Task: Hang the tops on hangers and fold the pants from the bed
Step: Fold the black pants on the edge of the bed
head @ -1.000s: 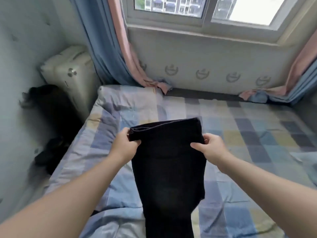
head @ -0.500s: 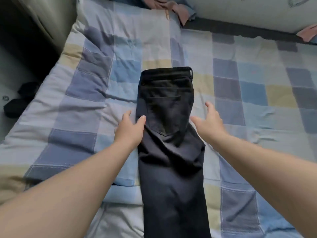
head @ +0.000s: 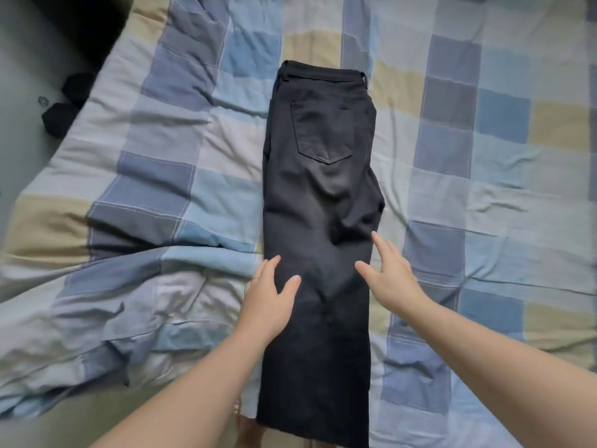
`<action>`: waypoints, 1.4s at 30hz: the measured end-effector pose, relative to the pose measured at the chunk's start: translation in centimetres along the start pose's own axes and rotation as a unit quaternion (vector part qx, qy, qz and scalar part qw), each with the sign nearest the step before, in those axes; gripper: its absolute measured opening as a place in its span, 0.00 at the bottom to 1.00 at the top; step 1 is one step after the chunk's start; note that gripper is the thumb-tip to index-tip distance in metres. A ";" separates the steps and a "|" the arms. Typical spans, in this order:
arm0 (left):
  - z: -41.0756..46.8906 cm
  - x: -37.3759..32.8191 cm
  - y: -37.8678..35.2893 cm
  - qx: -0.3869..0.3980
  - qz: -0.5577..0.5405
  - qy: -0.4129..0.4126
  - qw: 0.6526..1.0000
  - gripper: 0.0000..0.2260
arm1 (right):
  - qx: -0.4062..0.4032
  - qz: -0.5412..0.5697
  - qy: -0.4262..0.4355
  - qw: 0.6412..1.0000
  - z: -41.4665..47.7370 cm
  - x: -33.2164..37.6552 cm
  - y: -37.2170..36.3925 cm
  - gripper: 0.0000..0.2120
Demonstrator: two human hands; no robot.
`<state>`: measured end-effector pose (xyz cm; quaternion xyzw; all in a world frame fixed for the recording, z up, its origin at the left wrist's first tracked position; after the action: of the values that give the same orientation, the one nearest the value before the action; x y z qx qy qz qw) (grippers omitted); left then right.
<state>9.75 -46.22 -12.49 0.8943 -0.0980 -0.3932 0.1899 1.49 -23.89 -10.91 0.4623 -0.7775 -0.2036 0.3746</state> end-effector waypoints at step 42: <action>-18.7 31.6 -10.7 0.031 -0.036 0.176 0.983 0.09 | 0.102 0.268 -0.192 0.938 -21.8 -24.5 -29.1 0.05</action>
<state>45.11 -41.87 -26.37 0.9580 -0.0434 -0.2328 0.1619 41.93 -16.19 -25.99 0.2247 -0.9464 -0.0999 0.2093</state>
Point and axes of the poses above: each hand's wrist, its own z-axis towards the middle knuckle, its own y-axis out of the back of the hand, x = y × z, the point moved 5 cm from there along z, towards the middle knuckle, and after that the axes turned 5 degrees about -z, right-handed, at the moved point
